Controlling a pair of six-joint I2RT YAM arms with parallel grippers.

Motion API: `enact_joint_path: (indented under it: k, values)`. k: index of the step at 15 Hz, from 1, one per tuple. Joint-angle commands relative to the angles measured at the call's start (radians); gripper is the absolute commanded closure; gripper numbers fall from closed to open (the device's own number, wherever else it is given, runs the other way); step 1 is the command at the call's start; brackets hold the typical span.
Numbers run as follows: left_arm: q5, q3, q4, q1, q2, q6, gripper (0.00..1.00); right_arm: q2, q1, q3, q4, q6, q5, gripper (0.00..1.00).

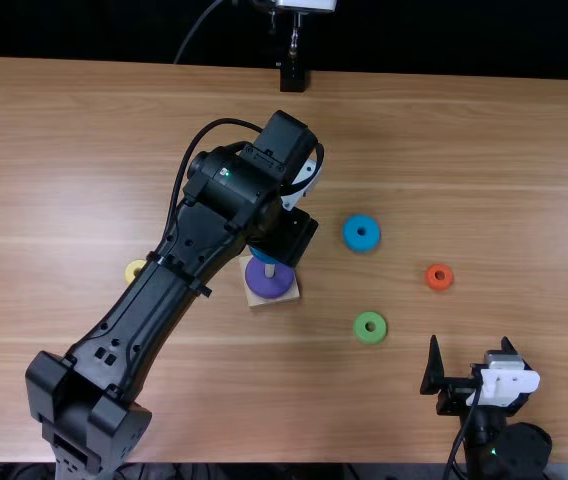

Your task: Build the Hanoi tower: stack the rings onto the peg from bottom to top in this color order: purple, dark blue, light blue, dark green, light green, yellow, orange.

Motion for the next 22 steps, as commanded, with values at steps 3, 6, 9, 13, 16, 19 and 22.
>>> enact_joint_path:
  k: [3,6,9,13,16,19,22]
  values:
    - [0.001,0.028,-0.001,-0.015,0.016,-0.006,0.94,-0.013,-0.008,-0.080,-0.038,0.001,-0.007,0.00]
    - [0.016,0.019,-0.005,-0.013,0.017,-0.007,0.06,-0.013,-0.008,-0.080,-0.038,0.001,-0.007,0.00]
    - [0.017,0.017,-0.019,-0.009,0.019,-0.009,0.00,-0.013,-0.008,-0.080,-0.038,0.001,-0.007,0.00]
    - [0.016,0.017,-0.014,-0.002,0.014,-0.009,0.00,-0.013,-0.008,-0.080,-0.038,0.001,-0.007,0.00]
    - [0.004,0.019,0.001,0.007,-0.001,-0.006,0.00,-0.013,-0.008,-0.080,-0.038,0.001,-0.007,0.00]
    - [0.010,-0.024,0.128,0.094,-0.173,-0.006,0.00,-0.013,-0.008,-0.080,-0.038,0.001,-0.007,0.00]
    - [0.014,-0.340,0.463,0.209,-0.455,-0.007,0.00,-0.013,-0.008,-0.080,-0.038,0.001,-0.007,0.00]
